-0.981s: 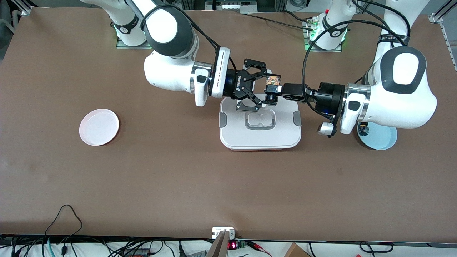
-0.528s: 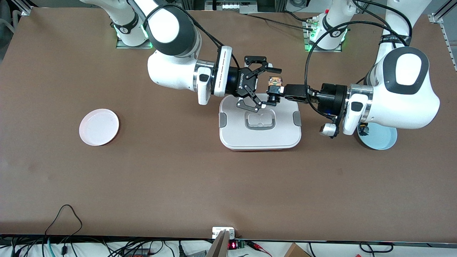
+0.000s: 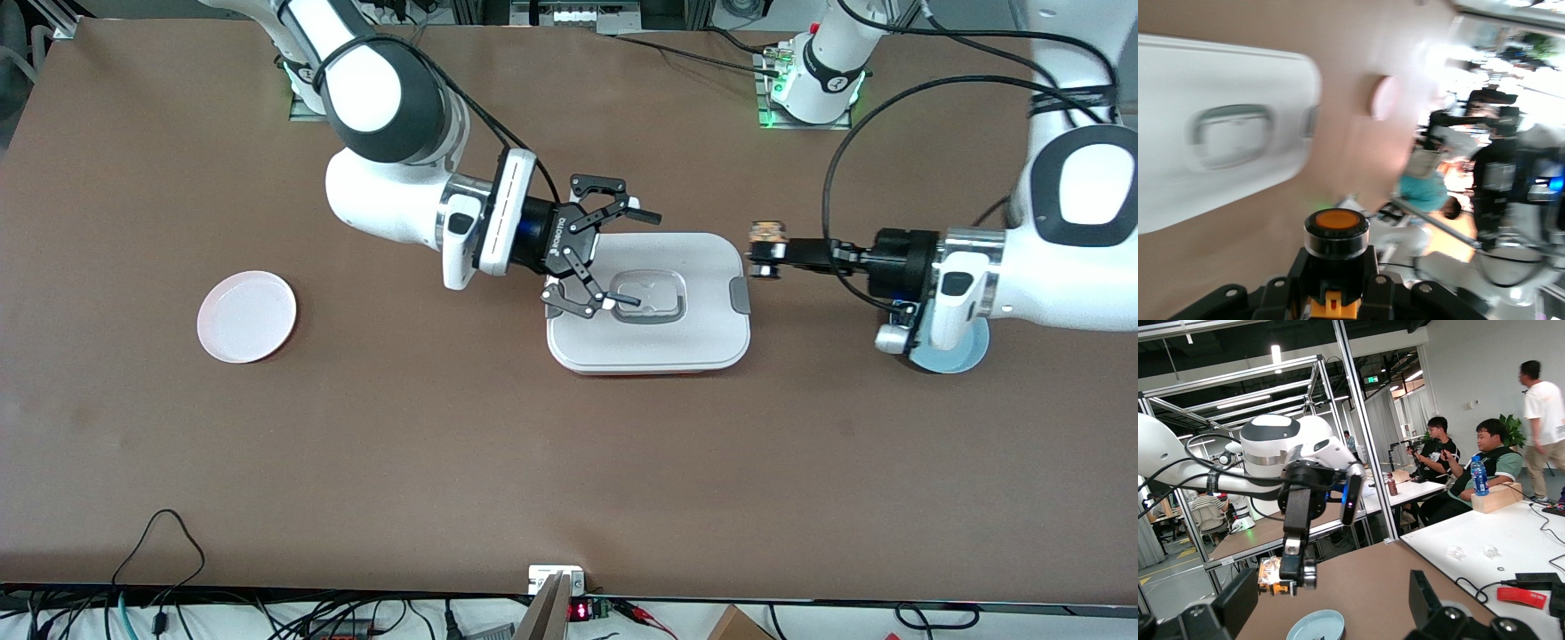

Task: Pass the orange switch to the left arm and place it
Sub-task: 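Carry the switch to the blue plate while the right gripper withdraws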

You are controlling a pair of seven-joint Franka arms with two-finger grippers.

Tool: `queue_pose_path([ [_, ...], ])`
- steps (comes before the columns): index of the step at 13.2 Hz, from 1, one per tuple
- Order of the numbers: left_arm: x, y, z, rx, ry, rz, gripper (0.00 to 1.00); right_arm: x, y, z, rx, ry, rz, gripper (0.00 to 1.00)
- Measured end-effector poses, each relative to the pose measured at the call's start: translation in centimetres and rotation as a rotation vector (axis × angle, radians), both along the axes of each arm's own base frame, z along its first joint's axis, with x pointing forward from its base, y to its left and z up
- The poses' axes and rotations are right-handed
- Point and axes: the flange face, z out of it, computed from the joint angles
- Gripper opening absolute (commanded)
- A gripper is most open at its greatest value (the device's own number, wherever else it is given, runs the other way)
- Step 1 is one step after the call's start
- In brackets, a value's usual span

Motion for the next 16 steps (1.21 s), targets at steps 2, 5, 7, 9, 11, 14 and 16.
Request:
queue_pose_path([
  [2, -1.4, 4.6, -0.2, 0.200, 0.022, -0.069, 0.00, 0.3, -1.6, -0.3, 0.014, 0.011, 0.019, 1.00],
  [5, -3.6, 10.8, 0.1, 0.540, 0.014, -0.188, 0.00, 1.3, -5.8, -0.8, 0.028, 0.010, 0.089, 1.00],
  [7, -4.5, 14.0, -0.2, 0.743, -0.014, -0.260, 0.00, 2.2, -9.5, -1.1, 0.020, -0.002, 0.136, 1.00],
  [9, -4.9, 17.2, -2.9, 0.890, -0.044, -0.322, 0.00, 2.9, -13.0, -2.1, -0.007, -0.008, 0.195, 1.00],
  [11, -5.7, 19.5, -7.9, 0.987, -0.060, -0.370, 0.00, 3.5, -16.3, -3.1, -0.068, 0.020, 0.252, 1.00],
  [14, -8.6, 22.6, -17.0, 1.060, -0.112, -0.422, 0.00, 4.0, -21.7, -3.9, -0.189, 0.191, 0.334, 1.00],
  [16, -10.2, 24.8, -21.5, 1.076, -0.161, -0.429, 0.00, 4.1, -24.2, -4.4, -0.276, 0.309, 0.331, 1.00],
])
